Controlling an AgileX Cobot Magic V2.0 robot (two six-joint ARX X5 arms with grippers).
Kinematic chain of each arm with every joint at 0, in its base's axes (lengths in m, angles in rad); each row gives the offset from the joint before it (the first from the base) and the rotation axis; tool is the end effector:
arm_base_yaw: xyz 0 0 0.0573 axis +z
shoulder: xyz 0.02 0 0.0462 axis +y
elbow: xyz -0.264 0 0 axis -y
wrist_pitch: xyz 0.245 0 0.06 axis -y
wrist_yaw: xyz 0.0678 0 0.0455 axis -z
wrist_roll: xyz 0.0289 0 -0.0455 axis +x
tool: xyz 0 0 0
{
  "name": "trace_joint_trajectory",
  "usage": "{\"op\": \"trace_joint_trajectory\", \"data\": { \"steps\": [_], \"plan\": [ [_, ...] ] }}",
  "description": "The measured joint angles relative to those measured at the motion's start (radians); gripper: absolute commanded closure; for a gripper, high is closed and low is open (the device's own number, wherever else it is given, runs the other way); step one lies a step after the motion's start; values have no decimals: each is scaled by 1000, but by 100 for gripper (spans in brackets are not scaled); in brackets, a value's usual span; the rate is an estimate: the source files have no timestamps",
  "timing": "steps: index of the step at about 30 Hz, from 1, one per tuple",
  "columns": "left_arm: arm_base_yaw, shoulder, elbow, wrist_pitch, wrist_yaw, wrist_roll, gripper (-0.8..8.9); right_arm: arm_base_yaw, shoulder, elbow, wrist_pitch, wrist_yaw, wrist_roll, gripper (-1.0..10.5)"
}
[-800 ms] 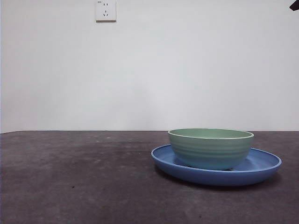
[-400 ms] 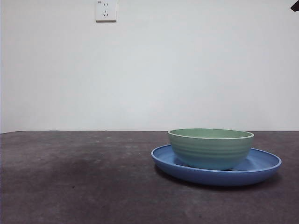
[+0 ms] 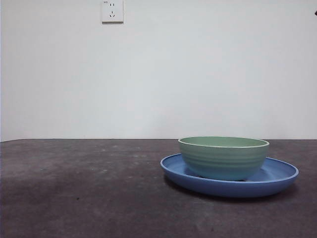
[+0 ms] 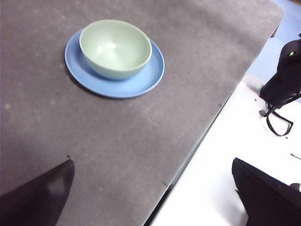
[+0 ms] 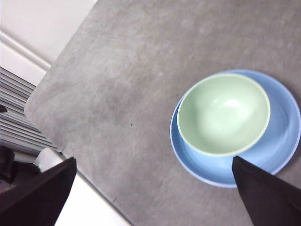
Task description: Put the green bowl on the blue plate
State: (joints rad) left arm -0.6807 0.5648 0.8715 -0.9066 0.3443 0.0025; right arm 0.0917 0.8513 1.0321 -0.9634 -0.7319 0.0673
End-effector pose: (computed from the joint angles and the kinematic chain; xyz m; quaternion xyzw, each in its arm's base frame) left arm 0.0645 -0.0648 0.3223 0.0505 0.2907 -0.4688 0.8325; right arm 0.1372 0.0320 0.3422 0.1484 0.3743 0.3576 0.8426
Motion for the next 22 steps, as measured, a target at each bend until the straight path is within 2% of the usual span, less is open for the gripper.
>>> {"op": "trace_joint_trajectory", "data": {
  "steps": [7, 14, 22],
  "plan": [
    [0, -16, 0, 2, 0, 0, 251, 0, 69, 0, -64, 15, 46, 336],
    [0, -16, 0, 2, 0, 0, 251, -10, 237, 0, -53, 175, 51, 337],
    [0, -16, 0, 2, 0, 0, 251, -81, 464, 0, 69, 186, 34, 351]
  ]
}}
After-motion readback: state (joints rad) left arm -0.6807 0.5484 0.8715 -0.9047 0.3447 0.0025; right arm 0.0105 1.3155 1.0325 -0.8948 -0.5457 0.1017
